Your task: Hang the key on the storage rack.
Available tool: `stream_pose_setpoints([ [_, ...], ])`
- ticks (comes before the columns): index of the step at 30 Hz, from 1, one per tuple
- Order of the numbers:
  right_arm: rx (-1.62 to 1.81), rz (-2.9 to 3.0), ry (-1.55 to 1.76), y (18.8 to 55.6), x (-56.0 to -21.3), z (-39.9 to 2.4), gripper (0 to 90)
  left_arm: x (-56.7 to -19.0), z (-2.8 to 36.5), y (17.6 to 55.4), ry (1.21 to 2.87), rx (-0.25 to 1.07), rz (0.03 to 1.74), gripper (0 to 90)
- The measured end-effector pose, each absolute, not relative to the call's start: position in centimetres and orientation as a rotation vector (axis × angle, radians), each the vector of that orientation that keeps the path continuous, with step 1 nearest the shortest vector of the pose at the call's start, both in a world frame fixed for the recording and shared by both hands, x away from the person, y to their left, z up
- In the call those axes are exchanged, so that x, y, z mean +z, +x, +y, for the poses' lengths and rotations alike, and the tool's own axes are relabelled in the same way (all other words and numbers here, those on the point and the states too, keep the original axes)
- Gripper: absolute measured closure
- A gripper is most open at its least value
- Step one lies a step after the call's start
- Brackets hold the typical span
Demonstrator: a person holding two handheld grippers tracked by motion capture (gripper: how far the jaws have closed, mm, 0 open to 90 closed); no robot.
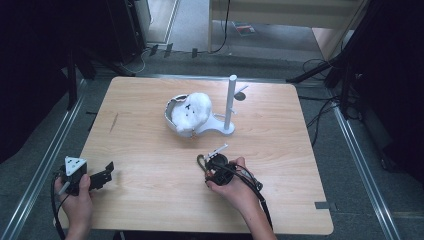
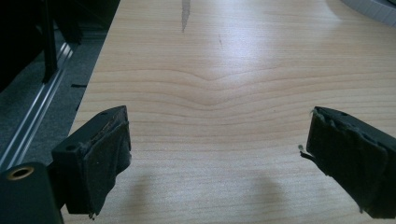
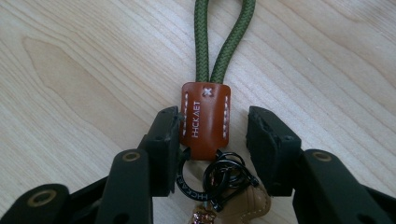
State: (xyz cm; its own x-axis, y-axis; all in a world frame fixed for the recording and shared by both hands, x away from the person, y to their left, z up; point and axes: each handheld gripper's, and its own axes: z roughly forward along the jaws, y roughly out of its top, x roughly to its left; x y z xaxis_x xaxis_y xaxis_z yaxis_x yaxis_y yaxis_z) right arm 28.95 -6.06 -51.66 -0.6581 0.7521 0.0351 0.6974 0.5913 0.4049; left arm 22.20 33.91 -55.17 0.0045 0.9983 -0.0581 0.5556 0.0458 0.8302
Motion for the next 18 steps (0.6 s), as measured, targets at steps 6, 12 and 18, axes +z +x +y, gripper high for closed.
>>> stream_pose_setpoints([
  [6,0.513,2.679,1.193,28.94,-51.55,-5.66,59.1,-55.18,33.90,22.19,1.593,0.812,1.634,6.9],
  [12,0.492,2.681,1.218,29.24,-51.42,-5.69,66.6,-55.18,33.91,22.18,1.592,0.813,1.633,6.9],
  [18,0.488,2.676,1.214,29.20,-51.40,-5.64,67.7,-55.18,33.91,22.18,1.589,0.812,1.634,6.9],
])
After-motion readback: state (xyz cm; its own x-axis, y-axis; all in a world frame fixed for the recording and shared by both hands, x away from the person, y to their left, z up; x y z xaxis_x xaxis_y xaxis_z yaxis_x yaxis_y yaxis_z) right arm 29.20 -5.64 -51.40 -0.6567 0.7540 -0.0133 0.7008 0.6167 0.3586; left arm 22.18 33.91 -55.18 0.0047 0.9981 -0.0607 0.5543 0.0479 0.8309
